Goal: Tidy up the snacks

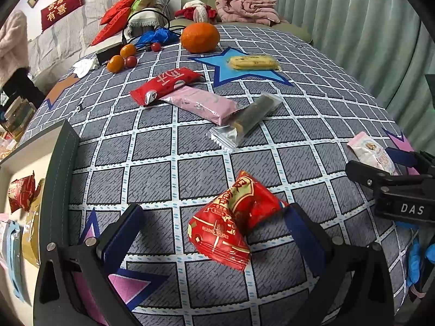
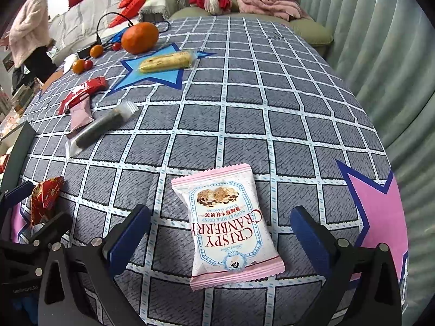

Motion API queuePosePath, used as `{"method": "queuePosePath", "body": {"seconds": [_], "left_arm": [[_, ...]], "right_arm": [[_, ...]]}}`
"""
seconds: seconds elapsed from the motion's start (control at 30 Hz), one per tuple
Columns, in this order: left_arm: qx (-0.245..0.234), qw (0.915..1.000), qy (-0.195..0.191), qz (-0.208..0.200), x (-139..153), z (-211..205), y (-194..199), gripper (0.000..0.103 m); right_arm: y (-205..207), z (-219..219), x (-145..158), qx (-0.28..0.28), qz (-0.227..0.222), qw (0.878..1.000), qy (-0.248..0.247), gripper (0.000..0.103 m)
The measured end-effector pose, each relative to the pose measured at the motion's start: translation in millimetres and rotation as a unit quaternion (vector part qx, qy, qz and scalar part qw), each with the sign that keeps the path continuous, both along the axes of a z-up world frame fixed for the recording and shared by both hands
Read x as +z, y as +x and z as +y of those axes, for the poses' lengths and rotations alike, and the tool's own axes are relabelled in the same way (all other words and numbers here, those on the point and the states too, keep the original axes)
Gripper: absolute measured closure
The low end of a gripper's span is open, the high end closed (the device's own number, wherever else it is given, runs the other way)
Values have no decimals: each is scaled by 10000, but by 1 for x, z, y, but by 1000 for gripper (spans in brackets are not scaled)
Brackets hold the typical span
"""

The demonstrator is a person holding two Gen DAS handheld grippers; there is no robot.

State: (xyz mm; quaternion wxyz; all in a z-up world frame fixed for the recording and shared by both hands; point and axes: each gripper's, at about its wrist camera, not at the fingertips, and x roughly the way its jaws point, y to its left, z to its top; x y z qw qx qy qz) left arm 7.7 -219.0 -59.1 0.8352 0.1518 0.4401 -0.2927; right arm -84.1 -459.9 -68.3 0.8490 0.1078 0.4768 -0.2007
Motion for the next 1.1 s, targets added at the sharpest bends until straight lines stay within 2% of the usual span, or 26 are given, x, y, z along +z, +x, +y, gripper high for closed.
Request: {"method": "queuePosePath", "body": {"seconds": [0.2, 1.1], "left_arm": [[-1, 10000, 0, -3, 0, 0, 0, 0], [-2, 10000, -1, -4, -1, 0, -1, 0]], "right_arm": [[-5, 2, -1, 5, -163, 9998, -83, 0], [-4, 2, -1, 3, -158, 9998, -84, 0]]}}
